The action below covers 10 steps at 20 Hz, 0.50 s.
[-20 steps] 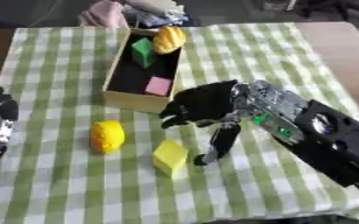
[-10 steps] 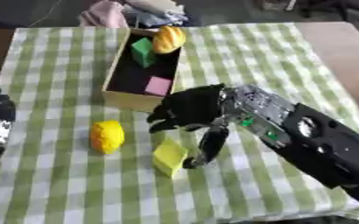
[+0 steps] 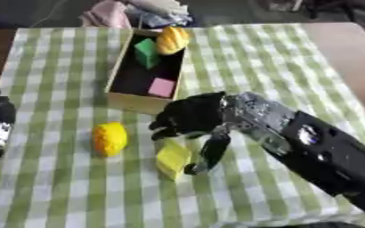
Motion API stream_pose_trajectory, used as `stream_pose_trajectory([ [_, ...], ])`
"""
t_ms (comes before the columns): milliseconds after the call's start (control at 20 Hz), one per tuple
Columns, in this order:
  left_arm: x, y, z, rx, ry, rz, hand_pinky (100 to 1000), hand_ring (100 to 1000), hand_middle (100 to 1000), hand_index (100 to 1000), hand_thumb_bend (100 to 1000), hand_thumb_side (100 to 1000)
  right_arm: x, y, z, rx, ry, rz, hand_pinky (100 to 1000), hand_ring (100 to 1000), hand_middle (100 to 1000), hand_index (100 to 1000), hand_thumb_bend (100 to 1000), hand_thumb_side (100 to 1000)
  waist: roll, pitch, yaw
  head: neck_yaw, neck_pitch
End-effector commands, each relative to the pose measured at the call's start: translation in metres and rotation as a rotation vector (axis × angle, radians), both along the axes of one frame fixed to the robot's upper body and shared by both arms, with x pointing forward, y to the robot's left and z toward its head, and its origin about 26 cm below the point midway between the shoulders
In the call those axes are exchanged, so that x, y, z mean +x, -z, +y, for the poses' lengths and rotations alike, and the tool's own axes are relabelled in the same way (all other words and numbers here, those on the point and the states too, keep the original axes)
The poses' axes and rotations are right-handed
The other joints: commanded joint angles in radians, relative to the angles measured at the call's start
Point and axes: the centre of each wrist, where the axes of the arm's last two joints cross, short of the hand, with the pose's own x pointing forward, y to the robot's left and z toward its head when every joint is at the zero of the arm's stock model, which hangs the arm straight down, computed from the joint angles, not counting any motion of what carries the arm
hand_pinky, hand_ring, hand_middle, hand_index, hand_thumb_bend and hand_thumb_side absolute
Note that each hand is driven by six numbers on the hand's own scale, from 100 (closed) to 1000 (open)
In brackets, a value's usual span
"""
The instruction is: Pick up objects on the table and place them in the box.
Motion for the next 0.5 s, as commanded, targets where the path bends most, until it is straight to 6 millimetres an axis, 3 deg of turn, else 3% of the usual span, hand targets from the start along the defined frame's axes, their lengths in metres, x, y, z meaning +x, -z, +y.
stream_pose_trajectory([
  [50, -0.0005, -0.0069, 0.0005, 0.015, 0.005, -0.025, 795, 739, 732, 848, 317, 647, 0.0023, -0.0039, 0.0, -0.066, -0.034, -0.01, 986, 1000, 1000, 1000, 318, 627, -0.002, -0.026, 0.001, -0.004, -0.007],
  [500, -0.0004, -0.0069, 0.0005, 0.012, 0.002, -0.026, 795, 739, 732, 848, 317, 647, 0.0054, -0.0048, -0.002, 0.001, -0.047, -0.044, 962, 974, 972, 893, 292, 489, -0.002, -0.025, 0.003, -0.004, -0.007],
])
